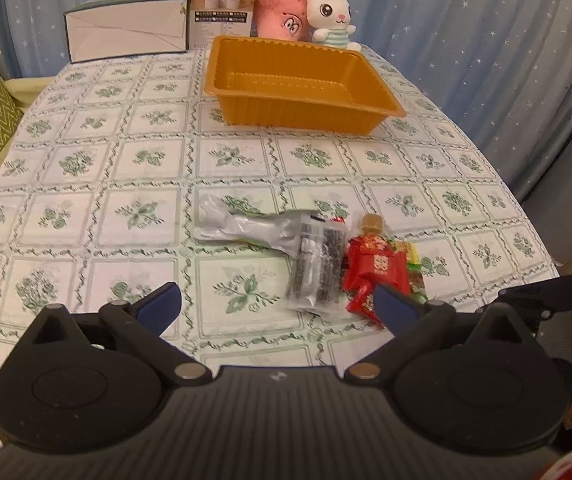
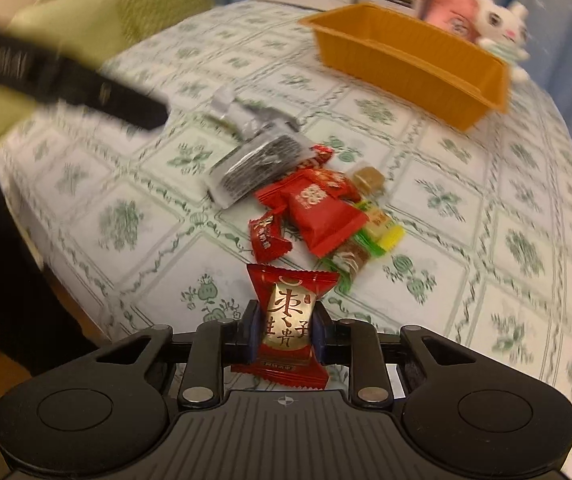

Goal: Organize snacks
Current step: 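Grasp the red wrapped candy with the right gripper while left grasps a red candy, then carry both red candies over the orange tray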

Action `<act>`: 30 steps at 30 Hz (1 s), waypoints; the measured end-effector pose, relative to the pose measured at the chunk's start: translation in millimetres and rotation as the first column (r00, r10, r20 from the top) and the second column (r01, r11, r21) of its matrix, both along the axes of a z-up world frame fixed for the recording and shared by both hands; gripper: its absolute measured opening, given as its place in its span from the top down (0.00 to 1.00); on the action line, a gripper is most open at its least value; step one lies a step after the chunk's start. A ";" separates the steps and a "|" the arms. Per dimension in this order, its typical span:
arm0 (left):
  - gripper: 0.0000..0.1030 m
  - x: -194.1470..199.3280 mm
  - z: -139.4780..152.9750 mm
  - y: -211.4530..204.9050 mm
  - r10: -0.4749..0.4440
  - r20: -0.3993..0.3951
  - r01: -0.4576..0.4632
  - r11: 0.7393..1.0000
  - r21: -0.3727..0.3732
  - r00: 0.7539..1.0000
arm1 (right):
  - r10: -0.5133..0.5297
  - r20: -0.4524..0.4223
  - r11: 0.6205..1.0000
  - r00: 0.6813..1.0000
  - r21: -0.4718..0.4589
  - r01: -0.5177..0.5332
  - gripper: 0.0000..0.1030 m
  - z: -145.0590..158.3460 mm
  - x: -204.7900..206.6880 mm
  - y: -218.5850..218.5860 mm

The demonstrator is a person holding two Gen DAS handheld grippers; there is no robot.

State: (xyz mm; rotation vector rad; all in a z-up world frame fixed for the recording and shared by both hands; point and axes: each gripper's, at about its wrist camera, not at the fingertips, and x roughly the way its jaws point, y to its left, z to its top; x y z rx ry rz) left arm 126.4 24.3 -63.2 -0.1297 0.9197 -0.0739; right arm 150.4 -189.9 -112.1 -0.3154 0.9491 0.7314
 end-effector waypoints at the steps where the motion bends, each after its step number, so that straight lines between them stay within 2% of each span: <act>1: 0.08 -0.9 -1.7 -2.2 -0.008 -0.007 0.008 1.000 -0.009 1.000 | -0.033 -0.008 0.999 0.999 0.027 0.034 0.75 3.8 0.2 -5.4; 3: 0.10 -2.5 -4.7 -8.7 -0.025 -0.017 0.025 0.999 -0.024 1.000 | -0.124 -0.025 0.988 0.992 0.088 0.126 0.75 13.5 2.6 -19.2; 5: 0.13 -2.9 -6.6 -17.4 -0.047 -0.018 0.047 0.998 -0.037 0.999 | -0.205 -0.020 0.972 0.979 0.112 0.206 0.75 20.9 6.3 -30.9; 7: 0.15 -1.9 -7.7 -27.5 -0.078 -0.014 0.077 0.995 -0.057 0.997 | -0.279 -0.001 0.952 0.960 0.130 0.276 0.75 27.6 11.3 -41.9; 9: 0.20 1.5 -10.3 -36.5 -0.107 -0.013 0.105 0.991 -0.079 0.994 | -0.352 -0.009 0.924 0.936 0.158 0.349 0.75 31.9 20.9 -54.5; 12: 0.37 9.2 -19.8 -48.7 -0.139 -0.035 0.133 0.982 -0.131 0.990 | -0.427 -0.024 0.886 0.904 0.191 0.423 0.75 31.7 32.0 -67.8; 14: 0.52 13.1 -27.9 -54.0 -0.141 -0.048 0.132 0.979 -0.157 0.989 | -0.464 -0.029 0.862 0.885 0.215 0.459 0.75 29.1 36.7 -73.5; 17: 0.60 18.8 -42.1 -57.4 -0.109 -0.072 0.093 0.975 -0.204 0.991 | -0.501 -0.043 0.832 0.865 0.251 0.494 0.75 23.6 42.3 -82.1; 19: 0.61 21.7 -48.6 -60.8 -0.101 -0.082 0.081 0.974 -0.214 0.992 | -0.510 -0.047 0.823 0.859 0.265 0.503 0.75 19.9 43.7 -83.8; 25: 0.68 32.7 -63.6 -66.6 -0.008 -0.104 -0.012 0.981 -0.194 0.995 | -0.526 -0.059 0.815 0.848 0.251 0.523 0.75 8.2 49.0 -84.6; 30: 0.75 34.7 -67.7 -75.8 0.023 -0.087 -0.035 0.990 -0.137 0.996 | -0.534 -0.064 0.810 0.843 0.247 0.532 0.75 5.5 48.9 -86.4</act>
